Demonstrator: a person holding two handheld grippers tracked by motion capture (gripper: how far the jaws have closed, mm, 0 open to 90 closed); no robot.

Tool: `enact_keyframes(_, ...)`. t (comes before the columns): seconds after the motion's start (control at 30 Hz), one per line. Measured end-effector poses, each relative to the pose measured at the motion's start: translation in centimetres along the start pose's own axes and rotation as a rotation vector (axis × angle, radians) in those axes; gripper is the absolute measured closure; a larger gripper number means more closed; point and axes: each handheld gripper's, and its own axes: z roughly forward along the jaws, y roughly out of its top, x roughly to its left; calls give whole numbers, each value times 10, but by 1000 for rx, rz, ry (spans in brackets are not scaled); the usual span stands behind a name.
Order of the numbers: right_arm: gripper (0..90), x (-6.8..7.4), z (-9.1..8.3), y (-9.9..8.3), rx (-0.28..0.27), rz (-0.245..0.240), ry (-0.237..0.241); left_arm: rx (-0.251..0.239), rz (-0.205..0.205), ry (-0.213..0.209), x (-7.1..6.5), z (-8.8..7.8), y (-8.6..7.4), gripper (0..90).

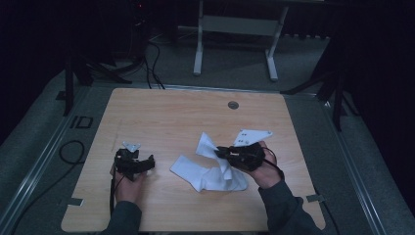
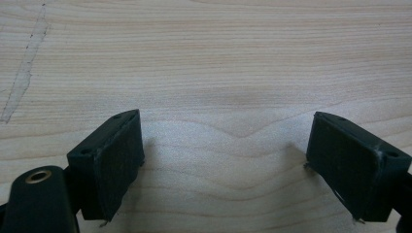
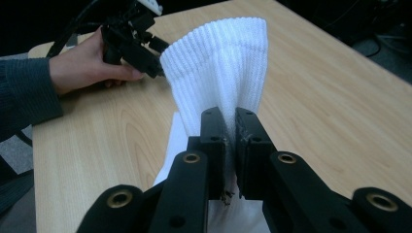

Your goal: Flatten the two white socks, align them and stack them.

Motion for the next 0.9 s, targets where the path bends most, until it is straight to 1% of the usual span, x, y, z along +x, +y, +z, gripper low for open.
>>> enact_keyframes(0.03, 835, 2, 9, -3, 21, 7, 3, 4, 4, 0, 0, 0, 0, 133)
enact_keyframes(0.07, 835, 2, 9, -3, 21, 7, 3, 4, 5, 0, 0, 0, 0, 133)
enact_keyframes(0.1, 835, 3, 20, -7, 47, 20, 8, 5, 4, 2, 0, 0, 0, 141)
enact_keyframes(0.13, 835, 3, 20, -7, 47, 20, 8, 5, 4, 2, 0, 0, 0, 142)
enact_keyframes(0.17, 836, 5, 32, -13, 73, 29, 18, 6, 4, 2, 1, -1, 0, 144)
enact_keyframes(0.2, 836, 5, 32, -13, 73, 29, 18, 4, 3, 3, 1, 0, 0, 144)
enact_keyframes(0.23, 836, 7, 44, -18, 89, 51, 29, 4, 4, 3, 1, -1, 0, 147)
enact_keyframes(0.27, 836, 7, 44, -18, 89, 51, 29, 3, 4, 4, 1, -1, 0, 147)
enact_keyframes(0.3, 836, 8, 49, -20, 97, 64, 31, 0, 2, 7, 1, -1, 0, 159)
enact_keyframes(0.33, 836, 9, 54, -22, 107, 76, 28, -8, -4, 10, 1, -1, 0, 188)
enact_keyframes(0.37, 836, 12, 63, -25, 123, 90, 16, -14, -9, 16, 1, -1, 1, 248)
enact_keyframes(0.4, 836, 12, 63, -25, 123, 90, 16, -14, -9, 16, 1, -1, 1, 287)
enact_keyframes(0.43, 836, 14, 68, -26, 130, 97, 14, -16, -13, 17, 1, -2, 1, 287)
enact_keyframes(0.47, 836, 15, 72, -26, 139, 101, 7, -18, -17, 18, 1, -3, 1, 329)
enact_keyframes(0.5, 837, 18, 80, -28, 152, 110, -4, -19, -17, 23, 1, -4, 0, 417)
enact_keyframes(0.53, 837, 18, 80, -28, 152, 110, -4, -26, -22, 23, 0, -5, -1, 417)
enact_keyframes(0.57, 837, 20, 88, -29, 159, 130, -1, -21, -13, 13, -1, -7, -1, 494)
enact_keyframes(0.6, 837, 20, 88, -29, 159, 130, -1, -21, -13, 13, -1, -7, -1, 546)
enact_keyframes(0.63, 836, 20, 92, -29, 164, 138, -4, -19, -6, 6, -2, -8, -1, 546)
enact_keyframes(0.67, 836, 21, 96, -30, 172, 152, -6, -17, 2, 1, -3, -8, -1, 593)
enact_keyframes(0.7, 836, 22, 105, -31, 192, 183, -12, -13, 14, -14, -5, -10, -1, 678)
enact_keyframes(0.73, 836, 22, 105, -31, 192, 183, -12, -13, 14, -14, -5, -10, -1, 721)
enact_keyframes(0.77, 835, 21, 112, -33, 207, 219, -21, -28, 32, -39, -9, -13, 0, 759)
enact_keyframes(0.8, 835, 21, 112, -33, 207, 219, -21, -28, 32, -39, -9, -13, 0, 799)
enact_keyframes(0.83, 835, 21, 115, -33, 211, 230, -21, -44, 42, -60, -12, -15, 0, 799)
enact_keyframes(0.9, 834, 21, 122, -34, 221, 246, -18, -53, 66, -96, -17, -18, 0, 887)
